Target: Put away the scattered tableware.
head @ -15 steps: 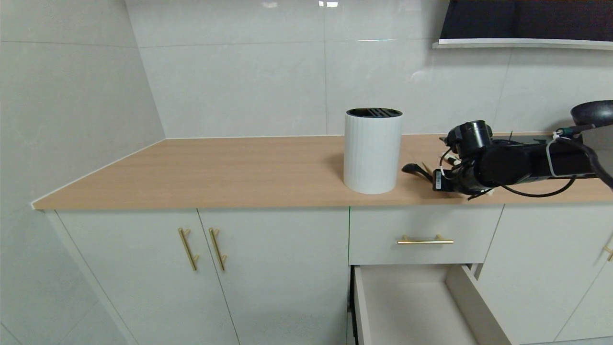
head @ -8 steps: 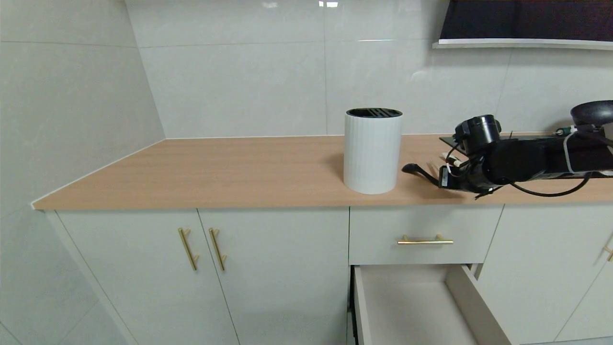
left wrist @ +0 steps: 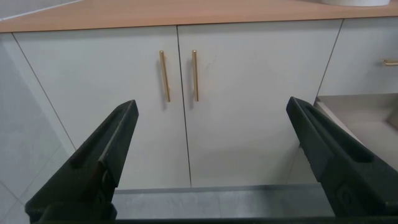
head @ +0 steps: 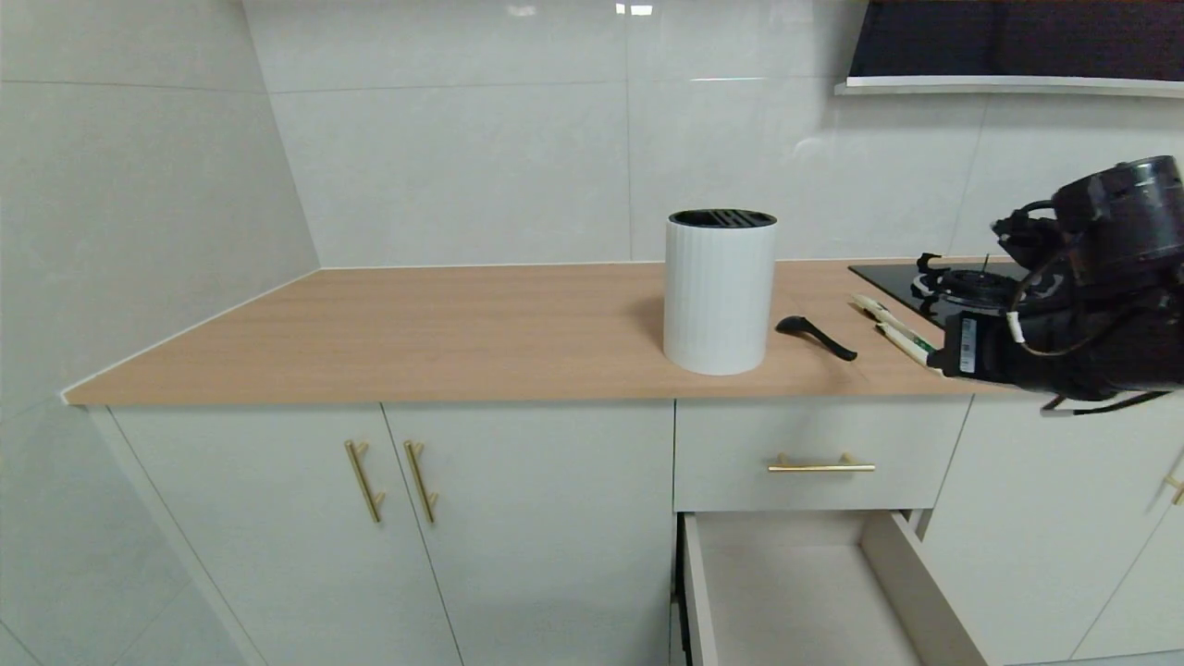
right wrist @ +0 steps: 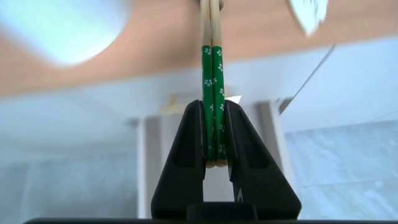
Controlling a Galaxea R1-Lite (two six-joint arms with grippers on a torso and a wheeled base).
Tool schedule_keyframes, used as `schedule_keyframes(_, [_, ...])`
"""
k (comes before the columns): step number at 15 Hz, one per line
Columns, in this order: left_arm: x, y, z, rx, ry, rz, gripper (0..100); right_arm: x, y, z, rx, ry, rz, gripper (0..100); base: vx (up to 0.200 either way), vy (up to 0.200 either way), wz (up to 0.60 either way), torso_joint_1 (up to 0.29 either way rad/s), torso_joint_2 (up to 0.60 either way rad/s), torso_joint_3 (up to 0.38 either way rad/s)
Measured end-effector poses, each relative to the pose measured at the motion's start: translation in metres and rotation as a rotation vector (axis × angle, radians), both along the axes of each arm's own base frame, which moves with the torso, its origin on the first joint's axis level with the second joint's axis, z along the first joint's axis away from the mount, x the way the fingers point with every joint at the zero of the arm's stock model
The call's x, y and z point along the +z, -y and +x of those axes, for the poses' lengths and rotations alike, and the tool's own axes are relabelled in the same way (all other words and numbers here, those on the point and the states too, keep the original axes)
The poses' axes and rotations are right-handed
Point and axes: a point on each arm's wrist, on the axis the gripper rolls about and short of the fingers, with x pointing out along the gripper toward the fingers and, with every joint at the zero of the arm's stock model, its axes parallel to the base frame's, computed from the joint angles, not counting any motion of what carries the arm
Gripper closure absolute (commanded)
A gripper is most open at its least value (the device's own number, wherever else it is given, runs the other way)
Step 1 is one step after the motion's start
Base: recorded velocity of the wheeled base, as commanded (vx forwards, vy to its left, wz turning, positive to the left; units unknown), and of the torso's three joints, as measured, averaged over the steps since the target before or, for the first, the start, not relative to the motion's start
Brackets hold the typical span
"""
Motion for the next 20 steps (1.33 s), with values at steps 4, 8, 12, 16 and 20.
schedule_keyframes(4, [0.0, 0.0, 0.0, 0.0, 0.0, 0.0, 0, 0.011, 0.006, -0.069, 0.337, -0.194, 0.206, 100, 0.0, 0.0, 0.0, 0.0, 0.0, 0.0])
schedule_keyframes(8, [0.0, 0.0, 0.0, 0.0, 0.0, 0.0, 0, 0.009, 0.01, -0.084, 0.411, -0.208, 0.201, 100, 0.0, 0.0, 0.0, 0.0, 0.0, 0.0])
schedule_keyframes(12, [0.0, 0.0, 0.0, 0.0, 0.0, 0.0, 0, -0.003, 0.006, -0.078, 0.425, -0.26, 0.183, 100, 0.0, 0.0, 0.0, 0.0, 0.0, 0.0])
schedule_keyframes(16, [0.0, 0.0, 0.0, 0.0, 0.0, 0.0, 0, -0.009, 0.002, -0.074, 0.436, -0.283, 0.179, 100, 0.0, 0.0, 0.0, -0.119, 0.3, 0.173])
schedule_keyframes(20, [0.0, 0.0, 0.0, 0.0, 0.0, 0.0, 0, -0.011, 0.0, -0.073, 0.441, -0.295, 0.177, 100, 0.0, 0.0, 0.0, -0.168, 0.45, 0.287])
